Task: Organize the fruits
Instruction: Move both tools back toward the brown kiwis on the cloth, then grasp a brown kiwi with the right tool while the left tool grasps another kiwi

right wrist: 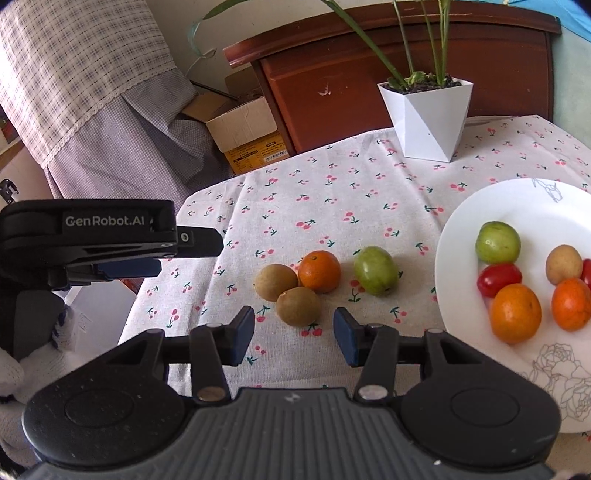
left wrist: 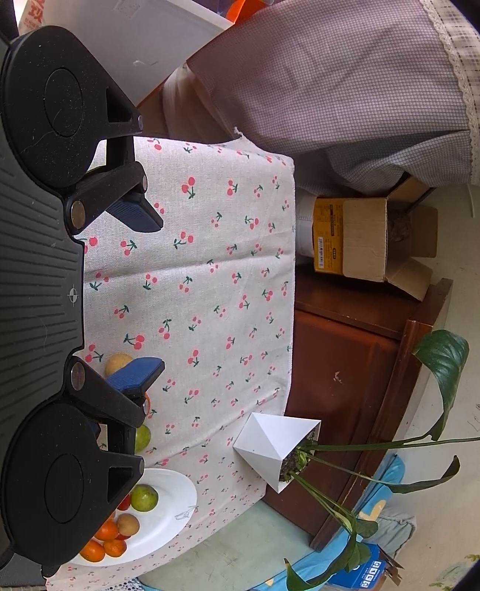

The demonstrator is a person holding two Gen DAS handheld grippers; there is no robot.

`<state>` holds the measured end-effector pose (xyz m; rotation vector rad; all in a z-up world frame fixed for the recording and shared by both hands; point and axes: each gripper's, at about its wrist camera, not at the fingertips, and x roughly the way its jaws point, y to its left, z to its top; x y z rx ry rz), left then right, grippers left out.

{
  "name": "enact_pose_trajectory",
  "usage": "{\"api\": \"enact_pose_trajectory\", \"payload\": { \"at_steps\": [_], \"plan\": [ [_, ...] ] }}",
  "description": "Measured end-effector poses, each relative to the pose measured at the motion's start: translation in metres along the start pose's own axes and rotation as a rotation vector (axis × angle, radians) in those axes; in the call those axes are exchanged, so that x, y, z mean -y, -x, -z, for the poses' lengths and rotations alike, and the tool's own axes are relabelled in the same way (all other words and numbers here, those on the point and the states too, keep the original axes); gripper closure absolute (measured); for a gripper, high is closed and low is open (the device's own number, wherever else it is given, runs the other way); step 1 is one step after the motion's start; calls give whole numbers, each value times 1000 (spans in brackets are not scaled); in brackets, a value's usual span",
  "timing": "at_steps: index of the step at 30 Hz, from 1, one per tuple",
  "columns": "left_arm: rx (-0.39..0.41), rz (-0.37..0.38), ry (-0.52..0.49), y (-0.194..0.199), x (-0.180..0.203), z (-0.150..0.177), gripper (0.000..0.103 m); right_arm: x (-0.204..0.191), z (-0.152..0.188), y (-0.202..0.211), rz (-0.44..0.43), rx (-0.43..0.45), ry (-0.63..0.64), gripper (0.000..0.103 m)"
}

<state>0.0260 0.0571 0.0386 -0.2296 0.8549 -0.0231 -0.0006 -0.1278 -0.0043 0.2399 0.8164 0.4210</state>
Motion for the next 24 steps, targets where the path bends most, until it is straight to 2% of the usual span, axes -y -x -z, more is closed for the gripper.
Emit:
{"api": "enact_pose_trajectory", "payload": {
  "at_steps": [2,8,12,24],
  "plan": [
    [-3,-1,-3,-1,-1,1,28,-1,-1,-3,7,8,11,57],
    [-7,11,-29,-3,2,5,29,-6,1,-4,38,18,72,75],
    [-13,36,-60,-5,8,9,29,0,3,2,33,11,53,76],
    [-29,89,-209,-18,32,27,32,34,11,31,93,6,-76,76]
  ]
}}
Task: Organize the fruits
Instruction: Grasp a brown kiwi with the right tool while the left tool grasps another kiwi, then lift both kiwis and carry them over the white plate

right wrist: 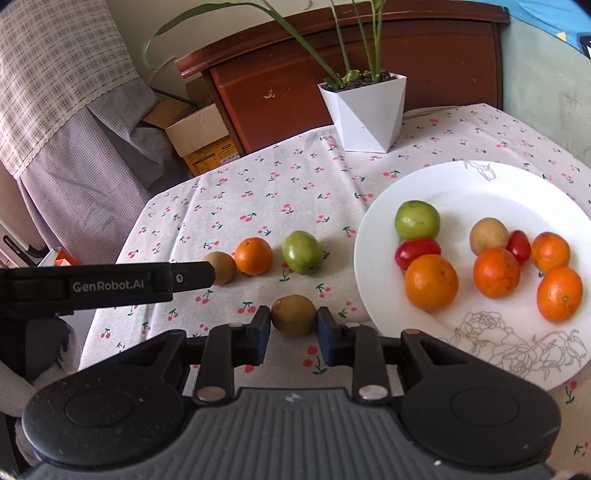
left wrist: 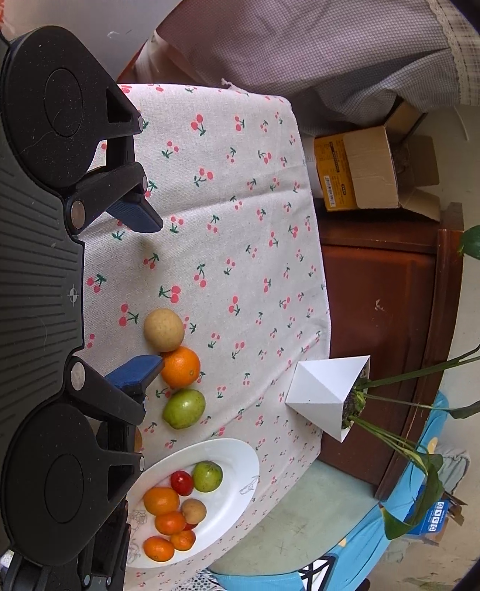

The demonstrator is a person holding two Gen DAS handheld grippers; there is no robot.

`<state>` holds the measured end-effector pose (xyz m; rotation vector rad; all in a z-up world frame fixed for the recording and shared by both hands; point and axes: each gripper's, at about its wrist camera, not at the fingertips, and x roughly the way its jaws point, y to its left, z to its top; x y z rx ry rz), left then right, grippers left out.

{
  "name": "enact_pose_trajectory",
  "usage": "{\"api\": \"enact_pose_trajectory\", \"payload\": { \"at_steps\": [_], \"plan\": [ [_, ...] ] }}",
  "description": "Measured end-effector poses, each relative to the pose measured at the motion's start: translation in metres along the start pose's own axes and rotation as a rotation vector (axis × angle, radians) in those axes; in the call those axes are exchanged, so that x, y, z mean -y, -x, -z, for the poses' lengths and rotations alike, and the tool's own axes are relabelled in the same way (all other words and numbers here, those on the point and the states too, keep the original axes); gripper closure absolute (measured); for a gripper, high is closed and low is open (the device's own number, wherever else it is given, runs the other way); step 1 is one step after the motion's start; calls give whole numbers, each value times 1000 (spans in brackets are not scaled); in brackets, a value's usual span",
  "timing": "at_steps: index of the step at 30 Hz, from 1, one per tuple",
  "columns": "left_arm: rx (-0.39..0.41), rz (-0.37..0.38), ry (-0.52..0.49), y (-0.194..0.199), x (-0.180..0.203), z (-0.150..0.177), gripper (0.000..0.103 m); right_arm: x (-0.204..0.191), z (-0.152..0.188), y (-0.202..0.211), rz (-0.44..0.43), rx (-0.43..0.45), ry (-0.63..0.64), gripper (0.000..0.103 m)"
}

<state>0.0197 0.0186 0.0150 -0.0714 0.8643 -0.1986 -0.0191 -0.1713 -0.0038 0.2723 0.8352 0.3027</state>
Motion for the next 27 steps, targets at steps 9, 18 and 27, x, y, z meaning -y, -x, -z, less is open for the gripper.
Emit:
{"api": "enact_pose_trajectory", "payload": {
  "at_steps": [9,18,27],
  "plan": [
    [43,23,-82,-13,12,4,46,4,1,1,1,2,-26,76],
    [63,75,-101,-17,13,3,72,5,1,-1,-3,4,-37,76],
    [63,78,-97,-10,16,4,77,6,0,1,-4,8,-35,76]
  ]
}}
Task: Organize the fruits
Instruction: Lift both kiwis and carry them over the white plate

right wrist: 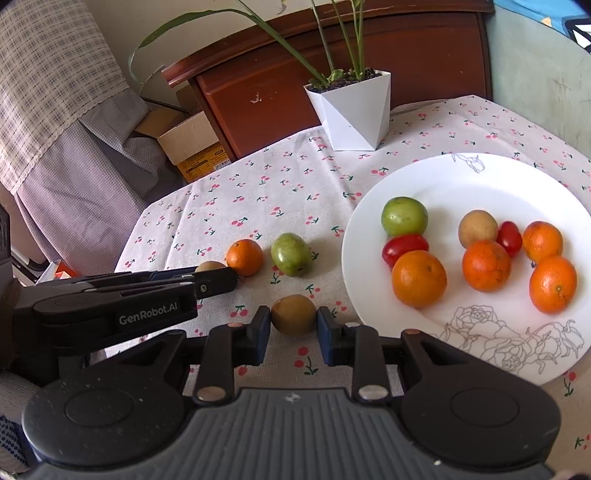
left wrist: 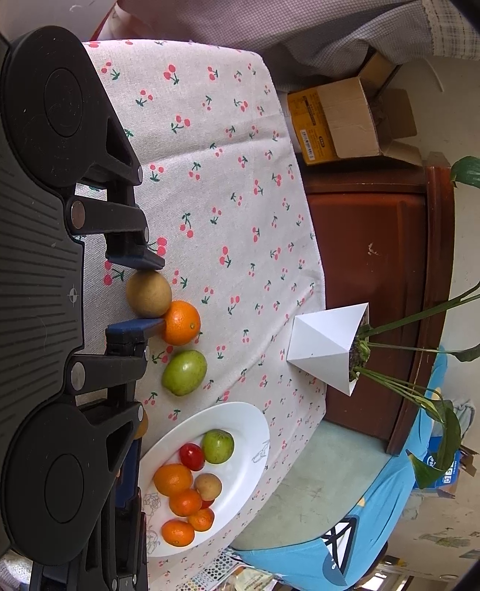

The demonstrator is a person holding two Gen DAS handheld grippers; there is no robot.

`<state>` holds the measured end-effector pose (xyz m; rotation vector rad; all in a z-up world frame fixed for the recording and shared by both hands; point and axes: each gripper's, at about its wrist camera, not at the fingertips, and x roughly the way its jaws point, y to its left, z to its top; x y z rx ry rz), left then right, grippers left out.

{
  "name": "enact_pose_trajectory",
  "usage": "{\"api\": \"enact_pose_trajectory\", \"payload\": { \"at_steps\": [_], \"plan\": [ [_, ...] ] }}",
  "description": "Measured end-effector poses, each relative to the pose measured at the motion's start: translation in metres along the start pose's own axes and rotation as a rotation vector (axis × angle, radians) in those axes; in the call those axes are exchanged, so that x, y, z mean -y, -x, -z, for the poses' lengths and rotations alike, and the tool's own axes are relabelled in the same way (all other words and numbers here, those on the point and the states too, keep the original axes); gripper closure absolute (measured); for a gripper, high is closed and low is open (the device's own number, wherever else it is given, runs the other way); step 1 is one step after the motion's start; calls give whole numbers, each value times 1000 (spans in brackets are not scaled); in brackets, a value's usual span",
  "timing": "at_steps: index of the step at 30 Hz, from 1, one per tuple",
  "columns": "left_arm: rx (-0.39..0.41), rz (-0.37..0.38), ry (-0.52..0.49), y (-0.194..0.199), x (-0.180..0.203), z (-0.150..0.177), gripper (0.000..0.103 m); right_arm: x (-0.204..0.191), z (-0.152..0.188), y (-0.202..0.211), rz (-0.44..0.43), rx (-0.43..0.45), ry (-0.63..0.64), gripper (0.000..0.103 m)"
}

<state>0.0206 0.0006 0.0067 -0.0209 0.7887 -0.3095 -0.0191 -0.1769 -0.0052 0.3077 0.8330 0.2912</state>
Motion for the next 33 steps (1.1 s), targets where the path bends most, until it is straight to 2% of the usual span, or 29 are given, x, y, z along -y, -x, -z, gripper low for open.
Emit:
{"api": "enact_pose_trajectory", "payload": {
  "at_steps": [4,9,15,19,23,33],
  "plan": [
    [39,-6,8,12,3,-7,78,3,-6,9,-6,28,-12,76],
    [99,47,-11,27,22,-25,78,14,-22,26,-2,89,-45,76],
    [84,145,-43,27,48,-50,77,35,-49,50,34,141,-67,76],
    [86,188,-99,16,76,-64,77,54,-62,59,89,152,-48,76],
    [88,234,-139,-1,98,-69,77,80,-67,60,123,153,-104,76],
    [32,248,-182,-43,118,-68,77,116,-68,44,162,119,-189,76]
  ]
}}
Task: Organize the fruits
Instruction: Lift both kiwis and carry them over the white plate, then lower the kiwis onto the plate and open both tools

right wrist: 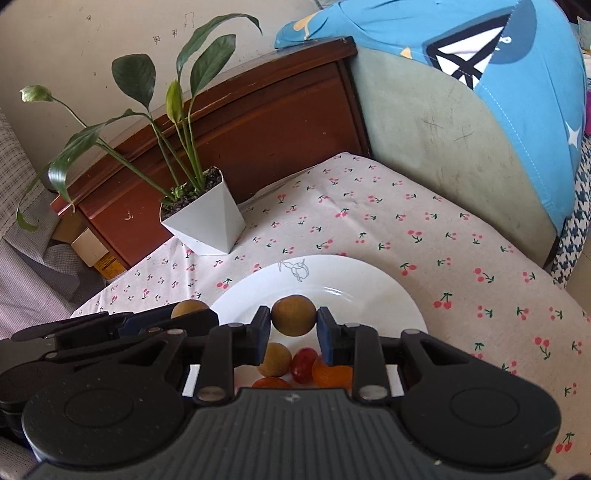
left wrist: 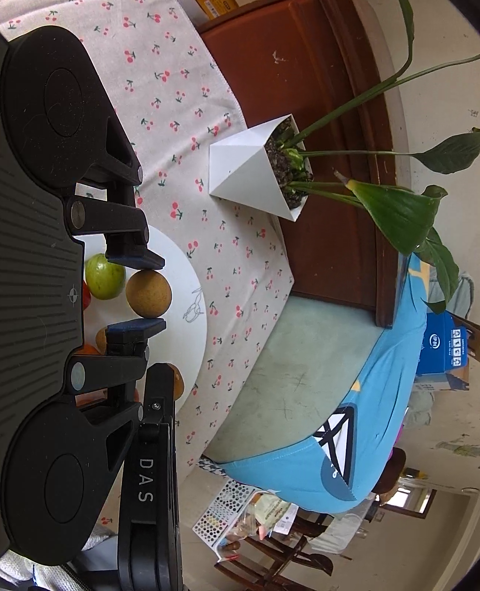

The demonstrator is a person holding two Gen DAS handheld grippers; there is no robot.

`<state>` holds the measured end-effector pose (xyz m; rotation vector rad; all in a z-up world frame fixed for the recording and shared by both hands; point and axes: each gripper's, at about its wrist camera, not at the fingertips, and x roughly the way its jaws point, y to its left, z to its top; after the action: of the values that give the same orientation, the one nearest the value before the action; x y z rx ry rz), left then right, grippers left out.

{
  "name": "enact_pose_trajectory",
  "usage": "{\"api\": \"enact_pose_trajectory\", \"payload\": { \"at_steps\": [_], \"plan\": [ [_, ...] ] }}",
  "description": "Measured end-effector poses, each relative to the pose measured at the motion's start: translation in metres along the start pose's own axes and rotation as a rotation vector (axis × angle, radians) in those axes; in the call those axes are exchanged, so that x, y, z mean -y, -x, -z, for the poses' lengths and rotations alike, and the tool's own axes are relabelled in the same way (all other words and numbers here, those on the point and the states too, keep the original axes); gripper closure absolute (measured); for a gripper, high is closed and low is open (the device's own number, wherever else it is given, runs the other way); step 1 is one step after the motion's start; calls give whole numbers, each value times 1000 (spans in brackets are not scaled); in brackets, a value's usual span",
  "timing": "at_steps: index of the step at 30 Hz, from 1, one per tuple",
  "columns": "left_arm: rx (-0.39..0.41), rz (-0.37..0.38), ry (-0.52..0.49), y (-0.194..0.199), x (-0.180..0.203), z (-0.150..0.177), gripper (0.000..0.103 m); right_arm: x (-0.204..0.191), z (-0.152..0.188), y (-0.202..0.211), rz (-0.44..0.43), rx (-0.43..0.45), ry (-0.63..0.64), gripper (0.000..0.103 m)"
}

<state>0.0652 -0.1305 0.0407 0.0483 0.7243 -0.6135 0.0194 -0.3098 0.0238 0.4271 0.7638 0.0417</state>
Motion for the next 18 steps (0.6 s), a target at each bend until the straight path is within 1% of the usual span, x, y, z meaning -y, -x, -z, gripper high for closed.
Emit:
{"api": "enact_pose_trajectory", "payload": {
  "at_steps": [4,9,11,13,14,16,18],
  "plan": [
    [-10,-2,-16,-11,4,0,77,5,0,-6,9,-12,-21,76],
    [-35,4,3,-22,2,2,77,9,1,-10,25,-26,-51,75],
    [-35,3,15,-22,2,2,76,11,2,-10,26,-22,-67,73],
    [-31,9,23,-20,0,2,74,11,1,-8,18,-19,-79,73],
    [-25,8,24,-18,0,1,73,11,1,-8,18,-15,-81,73],
    [-11,-1,26,-13,-2,0,62,11,0,-6,15,-11,-89,73],
    [1,-7,44,-8,-5,-1,56,10,0,-4,11,-8,-99,73]
  ]
}}
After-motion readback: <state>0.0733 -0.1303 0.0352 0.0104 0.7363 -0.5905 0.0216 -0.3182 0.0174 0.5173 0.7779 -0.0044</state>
